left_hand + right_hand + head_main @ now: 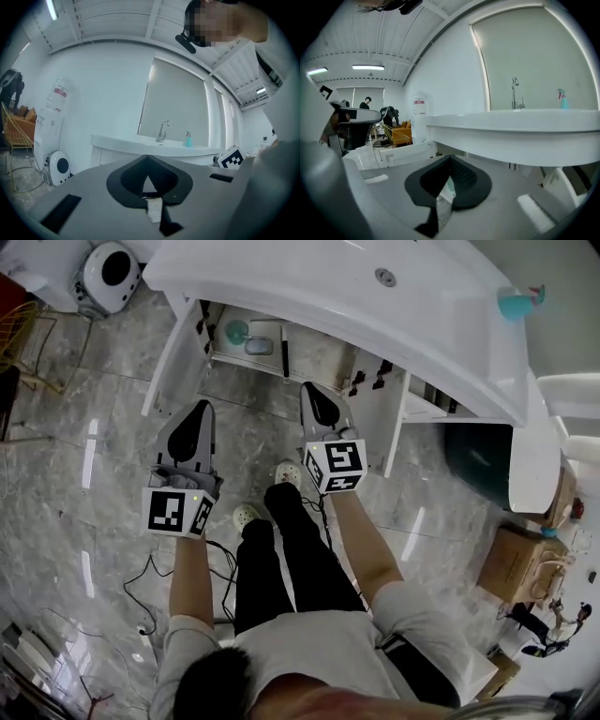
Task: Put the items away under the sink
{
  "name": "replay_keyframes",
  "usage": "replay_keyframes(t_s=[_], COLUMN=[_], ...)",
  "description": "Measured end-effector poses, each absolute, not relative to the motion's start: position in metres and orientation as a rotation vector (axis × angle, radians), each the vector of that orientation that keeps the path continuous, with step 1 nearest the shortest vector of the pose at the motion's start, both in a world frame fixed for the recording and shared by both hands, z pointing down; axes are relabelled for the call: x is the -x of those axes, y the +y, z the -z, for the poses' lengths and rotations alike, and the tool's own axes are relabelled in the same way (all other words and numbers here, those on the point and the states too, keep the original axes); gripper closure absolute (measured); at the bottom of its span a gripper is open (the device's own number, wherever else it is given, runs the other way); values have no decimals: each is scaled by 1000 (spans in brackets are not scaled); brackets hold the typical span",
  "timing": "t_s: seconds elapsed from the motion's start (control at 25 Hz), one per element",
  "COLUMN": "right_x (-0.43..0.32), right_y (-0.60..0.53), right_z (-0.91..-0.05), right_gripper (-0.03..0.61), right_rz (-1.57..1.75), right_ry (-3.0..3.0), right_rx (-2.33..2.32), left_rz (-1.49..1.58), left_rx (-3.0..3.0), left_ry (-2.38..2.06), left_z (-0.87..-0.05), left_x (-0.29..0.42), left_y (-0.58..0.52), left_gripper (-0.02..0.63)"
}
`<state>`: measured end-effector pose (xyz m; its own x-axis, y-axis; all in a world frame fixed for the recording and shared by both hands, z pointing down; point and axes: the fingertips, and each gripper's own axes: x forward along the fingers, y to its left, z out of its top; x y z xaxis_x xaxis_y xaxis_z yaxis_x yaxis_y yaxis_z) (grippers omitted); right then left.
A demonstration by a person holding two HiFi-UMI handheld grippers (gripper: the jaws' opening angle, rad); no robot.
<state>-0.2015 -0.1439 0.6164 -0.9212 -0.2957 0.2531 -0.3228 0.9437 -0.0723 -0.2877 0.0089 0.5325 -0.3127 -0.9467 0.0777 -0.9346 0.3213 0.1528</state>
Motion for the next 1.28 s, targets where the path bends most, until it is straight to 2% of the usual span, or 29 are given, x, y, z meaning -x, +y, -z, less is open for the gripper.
replay_keyframes(t_s=[0.6,1.28], right_x=[153,121], right_y=[-100,-75], right_z=[-446,-330], right_gripper=[568,568], right_rz=[-108,64], right_ry=[-2934,-3021], right_rx=[-497,-465], left_rz=[127,176], left_rx=[-1783,-1882], left_ry=[-2463,-2532], left_z=[-385,-278], left_x=[257,225], left_y=[52,71], left_gripper=[606,606])
